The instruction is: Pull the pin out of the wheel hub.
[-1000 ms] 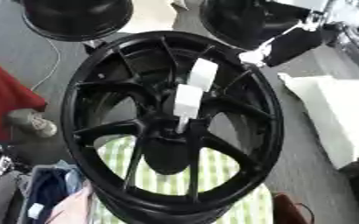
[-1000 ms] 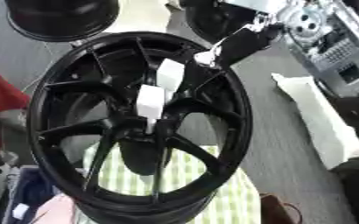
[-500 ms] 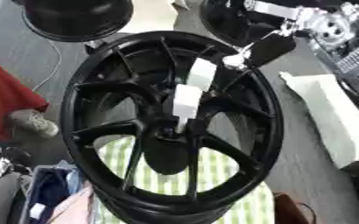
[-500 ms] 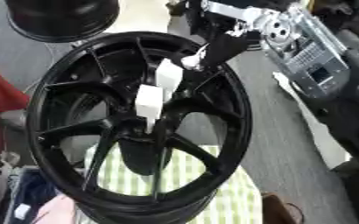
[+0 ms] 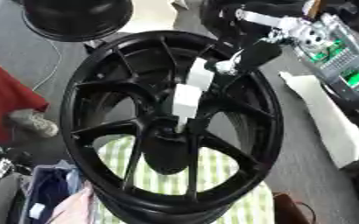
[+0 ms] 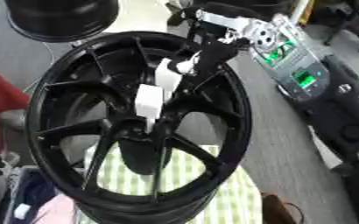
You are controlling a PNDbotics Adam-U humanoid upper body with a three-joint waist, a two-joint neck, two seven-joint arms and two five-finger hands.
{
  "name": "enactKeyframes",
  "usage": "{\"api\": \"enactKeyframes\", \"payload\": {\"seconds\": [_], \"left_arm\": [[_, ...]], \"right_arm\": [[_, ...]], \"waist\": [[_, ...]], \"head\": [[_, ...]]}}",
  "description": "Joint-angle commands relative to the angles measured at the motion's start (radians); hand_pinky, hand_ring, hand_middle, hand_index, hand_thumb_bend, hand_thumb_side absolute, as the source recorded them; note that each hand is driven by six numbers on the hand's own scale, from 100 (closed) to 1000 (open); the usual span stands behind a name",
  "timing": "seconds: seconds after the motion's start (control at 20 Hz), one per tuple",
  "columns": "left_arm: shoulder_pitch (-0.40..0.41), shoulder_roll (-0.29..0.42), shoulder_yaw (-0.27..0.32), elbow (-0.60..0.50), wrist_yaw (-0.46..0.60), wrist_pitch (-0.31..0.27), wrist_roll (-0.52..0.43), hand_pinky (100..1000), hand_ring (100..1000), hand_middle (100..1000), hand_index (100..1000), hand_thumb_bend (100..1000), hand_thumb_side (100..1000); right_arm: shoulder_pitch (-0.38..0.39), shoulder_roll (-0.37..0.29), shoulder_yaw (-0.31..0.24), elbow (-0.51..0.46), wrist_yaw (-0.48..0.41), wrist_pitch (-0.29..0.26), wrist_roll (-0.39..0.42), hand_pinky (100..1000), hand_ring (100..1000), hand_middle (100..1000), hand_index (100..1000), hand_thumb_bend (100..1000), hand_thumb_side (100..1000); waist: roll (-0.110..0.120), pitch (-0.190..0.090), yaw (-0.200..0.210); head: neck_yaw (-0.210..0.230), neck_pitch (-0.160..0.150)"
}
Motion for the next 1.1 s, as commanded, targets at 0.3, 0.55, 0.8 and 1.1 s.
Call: {"api": "enactKeyframes", "payload": {"seconds": [0.3, 0.55, 0.8, 1.1], "left_arm": [[-0.011, 0.007, 0.001, -0.008, -0.004, 0.002, -0.004, 589, 618, 554, 829, 100, 636], [-0.012, 0.007, 0.002, -0.007, -0.005, 0.002, -0.004, 589, 618, 554, 829, 100, 637], [-0.012, 0.006, 0.002, -0.007, -0.005, 0.002, -0.004, 589, 619, 554, 829, 100, 638], [-0.013, 0.006, 0.003, -0.006, -0.006, 0.004, -0.006, 590, 620, 555, 829, 100, 640]], "right_arm": [[-0.021, 0.007, 0.002, 0.03, -0.002, 0.006, -0.015, 568, 741, 896, 913, 432, 295], [-0.022, 0.015, 0.005, 0.036, -0.003, 0.001, -0.017, 562, 738, 894, 911, 442, 289], [-0.023, 0.02, 0.009, 0.037, -0.002, -0.001, -0.015, 566, 739, 893, 911, 449, 291], [-0.022, 0.022, 0.01, 0.031, -0.002, -0.004, -0.013, 558, 736, 892, 909, 462, 301]], "waist": [[0.005, -0.014, 0.001], [0.005, -0.014, 0.001], [0.005, -0.014, 0.002], [0.005, -0.013, 0.001]], "head": [[-0.005, 0.003], [-0.007, 0.005], [-0.008, 0.006], [-0.007, 0.007]]}}
